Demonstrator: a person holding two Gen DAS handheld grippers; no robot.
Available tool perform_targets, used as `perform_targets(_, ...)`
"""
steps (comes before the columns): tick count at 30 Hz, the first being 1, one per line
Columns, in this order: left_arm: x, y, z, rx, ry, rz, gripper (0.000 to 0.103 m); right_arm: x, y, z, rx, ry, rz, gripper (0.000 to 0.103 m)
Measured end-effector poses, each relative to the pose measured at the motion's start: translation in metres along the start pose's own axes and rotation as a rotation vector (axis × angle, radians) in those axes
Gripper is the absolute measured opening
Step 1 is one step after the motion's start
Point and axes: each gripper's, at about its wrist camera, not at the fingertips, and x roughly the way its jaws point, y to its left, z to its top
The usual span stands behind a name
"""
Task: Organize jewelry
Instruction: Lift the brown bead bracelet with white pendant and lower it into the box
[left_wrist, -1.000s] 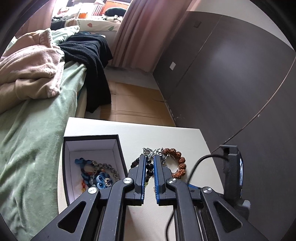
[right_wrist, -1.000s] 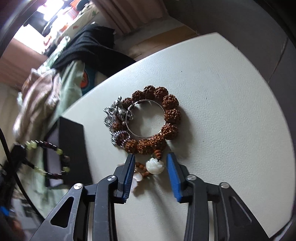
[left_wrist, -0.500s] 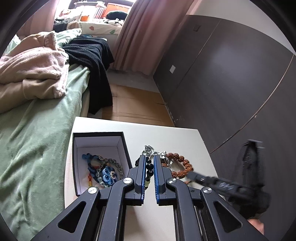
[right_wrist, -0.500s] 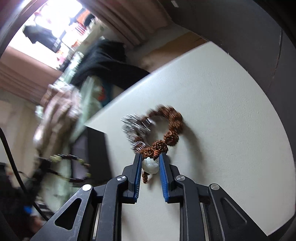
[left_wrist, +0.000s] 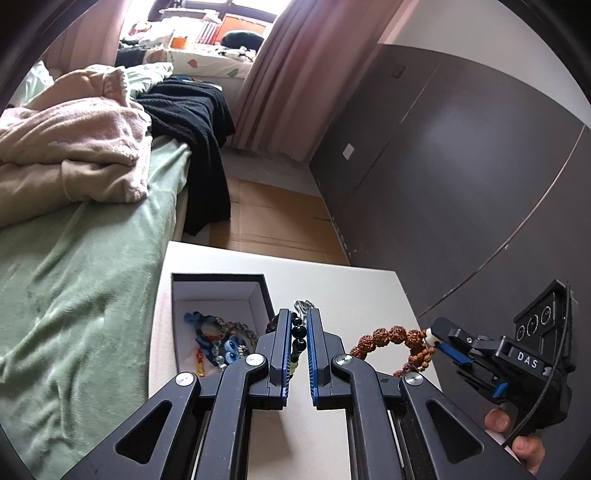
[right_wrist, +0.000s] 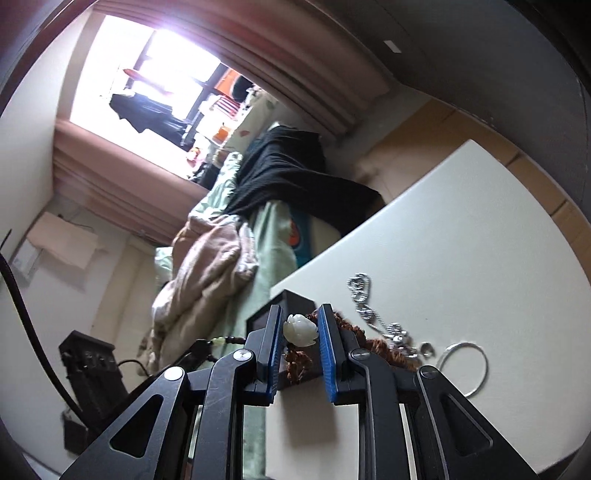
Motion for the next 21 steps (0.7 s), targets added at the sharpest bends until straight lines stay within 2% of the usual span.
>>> perform_targets(7, -0.005, 0.018, 0.006, -0.045, -0.019, 0.01, 0.008, 0.011, 0.013, -0.005, -0.011, 0.011, 0.03, 0.02)
perform_targets(13, 0.009, 0.026, 0.01, -0.068, 0.009, 0.021, 0.008, 0.02, 0.019, -0.004, -0.008, 0.02, 0.04, 0.02)
perform_targets(18, 0.018, 0.029, 0.013, -0.075, 0.011, -0.005, 0.008, 0.026, 0.025, -0.002, -0.021, 0.019, 0.059, 0.02)
perform_targets(21, 0.03, 0.033, 0.016, -0.095, 0.06, -0.036, 0.012, 0.032, 0.025, 0.0, -0.018, 0.024, 0.071, 0.02)
